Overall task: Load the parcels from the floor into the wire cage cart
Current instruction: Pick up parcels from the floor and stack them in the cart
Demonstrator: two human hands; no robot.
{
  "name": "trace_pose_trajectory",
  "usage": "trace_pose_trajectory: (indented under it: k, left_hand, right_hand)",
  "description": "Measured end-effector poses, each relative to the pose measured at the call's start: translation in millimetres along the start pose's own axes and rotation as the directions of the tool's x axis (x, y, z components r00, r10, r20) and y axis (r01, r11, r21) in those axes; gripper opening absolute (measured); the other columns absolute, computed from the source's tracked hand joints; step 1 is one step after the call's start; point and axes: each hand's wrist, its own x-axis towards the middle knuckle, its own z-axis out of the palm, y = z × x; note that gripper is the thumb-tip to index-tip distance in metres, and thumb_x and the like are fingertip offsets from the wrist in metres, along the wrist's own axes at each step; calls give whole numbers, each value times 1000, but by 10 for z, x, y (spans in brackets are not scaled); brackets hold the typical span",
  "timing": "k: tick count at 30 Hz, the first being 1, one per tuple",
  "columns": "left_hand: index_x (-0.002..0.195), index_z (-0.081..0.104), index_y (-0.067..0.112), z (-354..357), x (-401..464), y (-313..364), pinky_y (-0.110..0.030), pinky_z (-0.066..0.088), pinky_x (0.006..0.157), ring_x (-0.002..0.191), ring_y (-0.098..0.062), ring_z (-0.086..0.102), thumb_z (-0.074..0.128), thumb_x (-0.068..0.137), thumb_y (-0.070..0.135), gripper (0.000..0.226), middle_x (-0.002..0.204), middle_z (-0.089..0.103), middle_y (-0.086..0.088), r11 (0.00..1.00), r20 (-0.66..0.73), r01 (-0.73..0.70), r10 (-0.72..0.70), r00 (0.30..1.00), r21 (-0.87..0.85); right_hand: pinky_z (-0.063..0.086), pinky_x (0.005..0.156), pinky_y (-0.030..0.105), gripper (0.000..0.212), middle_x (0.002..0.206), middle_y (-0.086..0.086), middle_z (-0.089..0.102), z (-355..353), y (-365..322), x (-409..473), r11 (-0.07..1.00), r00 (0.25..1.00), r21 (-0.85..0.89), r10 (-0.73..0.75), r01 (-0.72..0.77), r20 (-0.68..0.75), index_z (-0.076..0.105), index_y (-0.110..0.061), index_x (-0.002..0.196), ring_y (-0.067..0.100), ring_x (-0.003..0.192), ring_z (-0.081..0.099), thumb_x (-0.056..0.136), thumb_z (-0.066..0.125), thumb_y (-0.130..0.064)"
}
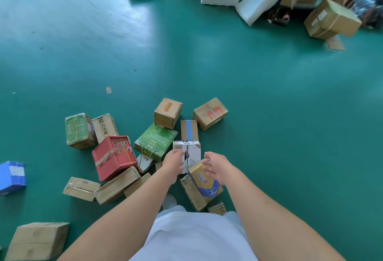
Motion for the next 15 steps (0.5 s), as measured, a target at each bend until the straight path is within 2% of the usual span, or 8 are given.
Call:
trace_pose_trajectory:
  k: [2,3,5,10,13,15]
  left_hand:
    - [129,60,16,-92,135,129,-39,54,90,95,-23,55,49,105,17,26,103,58,-7,999,-18,-1,1,1000,-34]
    - [125,59,16,-134,188,205,-40,53,91,93,-21,56,50,106,17,22,101,58,-6,999,-26,0,-1,1000,-47]
    - [121,56,18,-188,286,338,-38,51,87,89,-18,55,50,106,17,17,98,55,-2,998,-40,-5,2,999,-60]
    - [124,54,21,-138,580,647,-36,51,85,105,-21,56,49,107,18,19,105,55,1,996,-80,7,-13,997,-85]
    - [131,56,18,4,816,849,-38,54,94,96,-18,58,48,108,20,24,103,58,-2,997,-79,14,-20,997,-76]
    - [129,56,18,176,1017,1024,-37,52,93,90,-14,57,46,109,19,23,101,58,-2,998,-82,17,-22,996,-53]
  right_hand:
    - [51,102,37,38,125,5,64,111,-171,29,1000,1000,-29,-2,2,23,54,-11,137,20,107,63,106,50,-30]
    - [51,101,37,38,125,6,63,165,-268,63,999,1000,-47,-1,3,29,54,-11,138,19,106,63,106,50,-31]
    - [52,99,37,38,122,5,64,239,-438,166,997,1000,-76,-2,4,31,55,-11,137,19,103,63,105,51,-31]
    - [52,100,38,40,125,6,64,237,-859,501,991,999,-130,21,-16,38,54,-11,139,21,109,63,105,52,-32]
    - [51,102,39,39,125,5,64,138,-1133,724,990,999,-138,22,-17,37,54,-12,140,21,111,63,105,52,-31]
    - [51,101,38,38,122,4,64,27,-1355,938,989,999,-144,30,-24,40,54,-12,139,22,113,63,106,51,-31]
